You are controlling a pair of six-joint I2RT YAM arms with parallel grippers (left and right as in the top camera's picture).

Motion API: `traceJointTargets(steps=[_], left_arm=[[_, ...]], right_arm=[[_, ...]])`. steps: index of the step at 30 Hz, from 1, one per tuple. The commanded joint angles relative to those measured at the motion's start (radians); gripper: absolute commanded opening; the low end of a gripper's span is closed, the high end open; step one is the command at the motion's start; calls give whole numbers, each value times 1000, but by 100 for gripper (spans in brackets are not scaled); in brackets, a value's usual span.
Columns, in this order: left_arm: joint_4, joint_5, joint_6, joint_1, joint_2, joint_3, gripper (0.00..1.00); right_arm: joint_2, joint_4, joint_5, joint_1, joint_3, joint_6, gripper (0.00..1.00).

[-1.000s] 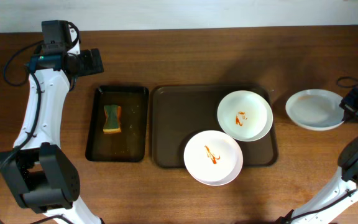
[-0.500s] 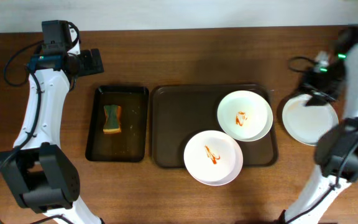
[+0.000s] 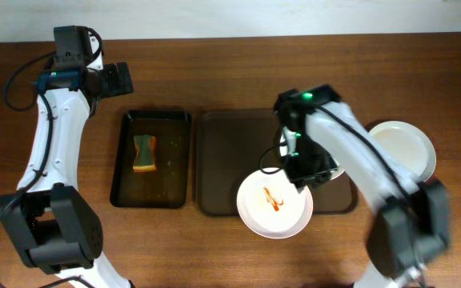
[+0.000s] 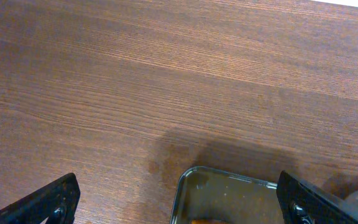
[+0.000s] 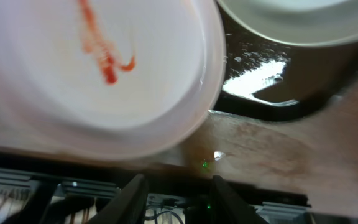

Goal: Clean dirty plates on tray and stack at the side

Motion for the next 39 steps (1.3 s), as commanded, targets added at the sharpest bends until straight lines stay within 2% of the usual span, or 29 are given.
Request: traceJointTargets(steps=[1, 3, 4, 5, 6, 8, 11, 13, 18, 20, 23, 24, 25, 26, 29, 31, 34, 39], left_arm=[[2, -7, -6, 3, -25, 19, 100], [2, -7, -6, 3, -25, 19, 100], [2, -7, -6, 3, -25, 19, 100], [2, -7, -6, 3, -25, 19, 100], [2, -7, -6, 3, -25, 19, 100], [2, -7, -6, 3, -25, 19, 100], [2, -7, -6, 3, -25, 19, 100], [2, -7, -6, 3, -25, 19, 100], [2, -7, -6, 3, -25, 19, 100], [2, -7, -6, 3, -25, 19, 100], [2, -7, -6, 3, -25, 19, 100], [2, -7, -6, 3, -25, 19, 100], [2, -7, -6, 3, -25, 19, 100], [2, -7, -6, 3, -25, 19, 100], [2, -7, -6, 3, -25, 19, 100], [2, -7, -6, 3, -25, 19, 100], [2, -7, -6, 3, -25, 19, 100], [2, -7, -6, 3, -25, 19, 100]], right_arm=[[-319, 45, 62, -8, -63, 11, 53], [-406, 165, 103, -73, -203, 12, 72], [-404, 217, 102, -107, -272, 36, 70], [-386, 294, 98, -138, -350, 34, 62], [-356, 367, 46, -164, -406, 34, 60], [-271, 468, -34, -175, -445, 12, 42], [-203, 514, -51, -175, -448, 2, 39], [-163, 572, -52, -175, -456, -27, 33], [-139, 574, -60, -175, -489, -27, 32], [-139, 595, -146, -175, -515, -27, 31], [-139, 635, -153, -175, -562, -27, 30], [-139, 657, -154, -175, -569, -27, 21], [-139, 661, -154, -175, -569, -27, 15], [-139, 663, -163, -175, -569, -27, 4], [-139, 700, -294, -175, -547, -23, 4], [-139, 801, -378, -175, -517, 50, 4], [-139, 954, -357, -161, -517, 209, 4], [-139, 1045, -75, 28, -517, 401, 4]])
